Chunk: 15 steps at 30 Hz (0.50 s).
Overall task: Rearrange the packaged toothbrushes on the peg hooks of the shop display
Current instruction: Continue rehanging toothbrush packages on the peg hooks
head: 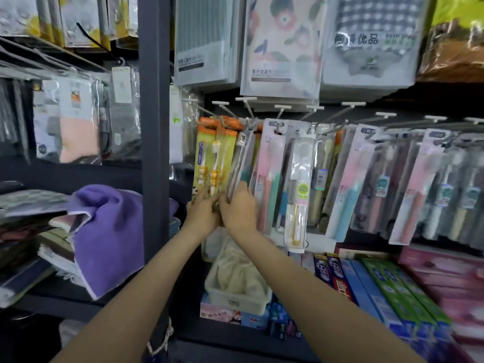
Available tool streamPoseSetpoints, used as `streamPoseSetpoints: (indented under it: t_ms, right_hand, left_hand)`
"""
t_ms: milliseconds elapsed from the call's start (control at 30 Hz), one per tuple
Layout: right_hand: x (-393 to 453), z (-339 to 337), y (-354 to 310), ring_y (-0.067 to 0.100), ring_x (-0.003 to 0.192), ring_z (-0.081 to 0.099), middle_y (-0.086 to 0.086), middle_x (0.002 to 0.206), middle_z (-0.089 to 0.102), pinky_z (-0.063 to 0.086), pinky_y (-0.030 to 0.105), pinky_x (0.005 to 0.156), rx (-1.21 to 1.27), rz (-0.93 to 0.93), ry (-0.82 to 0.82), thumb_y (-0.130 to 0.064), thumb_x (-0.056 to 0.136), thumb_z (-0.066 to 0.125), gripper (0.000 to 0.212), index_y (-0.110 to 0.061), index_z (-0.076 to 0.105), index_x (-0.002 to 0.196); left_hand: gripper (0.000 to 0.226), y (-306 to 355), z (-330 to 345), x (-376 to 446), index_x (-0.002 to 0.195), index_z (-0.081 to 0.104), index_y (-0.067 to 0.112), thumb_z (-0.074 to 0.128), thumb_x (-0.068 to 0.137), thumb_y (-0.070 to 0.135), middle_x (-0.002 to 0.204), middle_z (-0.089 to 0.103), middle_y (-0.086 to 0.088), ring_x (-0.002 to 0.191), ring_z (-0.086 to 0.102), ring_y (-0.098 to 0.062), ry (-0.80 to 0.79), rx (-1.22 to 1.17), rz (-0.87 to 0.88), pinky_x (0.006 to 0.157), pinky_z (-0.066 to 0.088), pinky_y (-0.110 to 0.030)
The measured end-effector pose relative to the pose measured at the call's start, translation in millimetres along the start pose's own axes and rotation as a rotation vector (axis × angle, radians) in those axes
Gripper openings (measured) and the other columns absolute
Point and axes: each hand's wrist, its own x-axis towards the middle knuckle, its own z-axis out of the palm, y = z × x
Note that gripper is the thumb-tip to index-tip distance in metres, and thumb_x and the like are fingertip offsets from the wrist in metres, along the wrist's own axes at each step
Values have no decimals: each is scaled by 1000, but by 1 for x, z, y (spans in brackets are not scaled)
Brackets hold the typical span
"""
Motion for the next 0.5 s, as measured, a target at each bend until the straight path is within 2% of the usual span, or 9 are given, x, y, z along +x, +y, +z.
streamPoseSetpoints:
  t_ms: [67,133,167,233,267,300,433,500]
  right_hand:
    - [-1,-3,-1,30,98,58,17,107,59,42,31,72,64,19,-45,-16,93,49,23,0,45,110]
    - [-1,-8,1,28,95,60,15,105,61,46,28,72,154,51,-81,-14,93,50,24,0,47,112]
    - [-1,-11,2,25,90,62,13,102,62,48,24,71,197,62,-81,-12,92,50,24,-1,48,113]
    - [-3,-18,2,10,71,57,3,90,59,42,7,55,269,60,-77,-9,92,50,24,-2,48,115]
    - [-6,-21,1,5,67,52,-1,85,55,37,5,48,292,52,-84,-8,92,51,24,-3,47,115]
    - [-8,-24,0,5,67,50,-4,84,53,36,8,47,303,39,-98,-9,92,51,25,-2,46,116]
    - [-16,-24,-4,12,82,51,3,96,58,37,16,55,294,-22,-158,-15,93,52,26,-4,45,116]
    - [-19,-25,-3,10,75,51,-1,90,56,36,15,54,277,-33,-147,-17,94,53,22,-5,46,110]
  left_hand:
    - [42,-1,-5,0,124,57,11,45,85,5,142,37,-12,126,41,-32,45,-124,4,107,32,-41]
    - [39,-3,-9,-1,116,63,14,44,86,-3,134,46,-11,121,47,-29,118,-204,0,104,38,-40]
    - [38,-2,-11,-3,113,65,14,44,87,-5,130,50,-12,116,51,-28,144,-228,-8,101,41,-35]
    - [31,2,-16,-9,108,67,9,46,90,-4,116,58,-10,102,56,-21,178,-285,-12,85,45,-19]
    - [28,6,-19,-12,107,68,7,46,91,-2,108,61,-7,96,57,-17,183,-331,-19,78,45,-14]
    - [25,12,-22,-15,103,68,7,47,92,1,101,63,-6,93,57,-16,184,-398,-28,77,45,-15]
    - [21,22,-29,-20,83,66,20,50,93,11,94,66,0,95,61,-17,149,-654,-149,87,49,-29]
    - [17,24,-32,-22,84,66,22,54,92,14,96,66,-1,97,61,-17,120,-689,-179,91,48,-31]
